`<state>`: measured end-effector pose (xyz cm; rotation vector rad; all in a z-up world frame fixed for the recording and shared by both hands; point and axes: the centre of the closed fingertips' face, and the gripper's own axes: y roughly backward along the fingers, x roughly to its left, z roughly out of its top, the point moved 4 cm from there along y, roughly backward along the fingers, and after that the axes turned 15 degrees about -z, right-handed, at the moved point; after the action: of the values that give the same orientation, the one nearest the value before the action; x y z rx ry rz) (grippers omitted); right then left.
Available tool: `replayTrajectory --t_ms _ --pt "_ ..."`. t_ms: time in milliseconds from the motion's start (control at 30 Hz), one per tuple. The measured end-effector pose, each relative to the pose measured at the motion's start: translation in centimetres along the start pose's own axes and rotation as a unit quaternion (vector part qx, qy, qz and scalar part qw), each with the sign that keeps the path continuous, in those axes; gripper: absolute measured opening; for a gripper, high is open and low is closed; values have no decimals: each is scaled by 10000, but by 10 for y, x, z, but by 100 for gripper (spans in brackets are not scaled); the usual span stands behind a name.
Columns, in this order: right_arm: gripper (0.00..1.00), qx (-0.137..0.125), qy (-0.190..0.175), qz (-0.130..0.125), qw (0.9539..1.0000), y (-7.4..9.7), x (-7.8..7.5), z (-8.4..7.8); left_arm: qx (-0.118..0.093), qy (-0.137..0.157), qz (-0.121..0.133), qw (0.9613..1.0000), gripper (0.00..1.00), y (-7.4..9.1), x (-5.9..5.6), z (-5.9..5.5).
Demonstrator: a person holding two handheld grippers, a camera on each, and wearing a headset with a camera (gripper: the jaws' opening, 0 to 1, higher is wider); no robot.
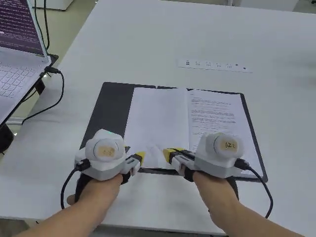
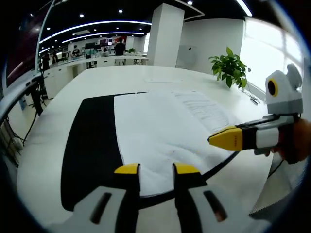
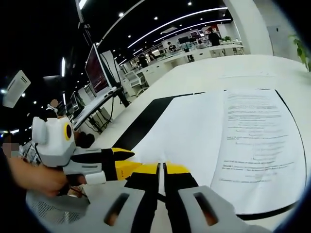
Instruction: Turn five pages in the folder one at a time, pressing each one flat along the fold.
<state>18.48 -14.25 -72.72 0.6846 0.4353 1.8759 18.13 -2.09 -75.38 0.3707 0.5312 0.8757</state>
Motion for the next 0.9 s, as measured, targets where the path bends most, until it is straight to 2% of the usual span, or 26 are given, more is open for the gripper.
replayTrajectory --t_ms 100,233,300,333,367,433,500,700,900 --pt "1 -27 -25 -63 10000 -3 -10 7 -5 -22 112 9999 25 0 3 -3" --pt "0 -46 14 -132 9999 -10 -22 15 131 -87 199 9997 25 -1 5 -10" --pt "0 -58 21 -170 9998 -14 -29 19 76 -251 228 9994 25 1 3 -10" --pt "0 -62 7 -185 9998 -15 -31 21 100 -294 234 9992 25 0 2 -11" --pt "0 -79 0 -204 9998 -18 -34 23 151 -480 242 9984 26 0 2 -12" --pt "0 -81 2 -222 9997 -22 -38 27 137 -561 238 9980 27 -1 1 -13" --pt "0 -105 -19 -247 9996 -28 -45 32 43 -481 252 9985 27 0 3 -13" --pt "0 -173 -41 -340 9993 -46 -61 48 -38 -497 267 9984 27 -1 3 -14" --pt "0 -153 -51 -387 9991 -66 -68 59 -101 -482 305 9983 27 -2 3 -15"
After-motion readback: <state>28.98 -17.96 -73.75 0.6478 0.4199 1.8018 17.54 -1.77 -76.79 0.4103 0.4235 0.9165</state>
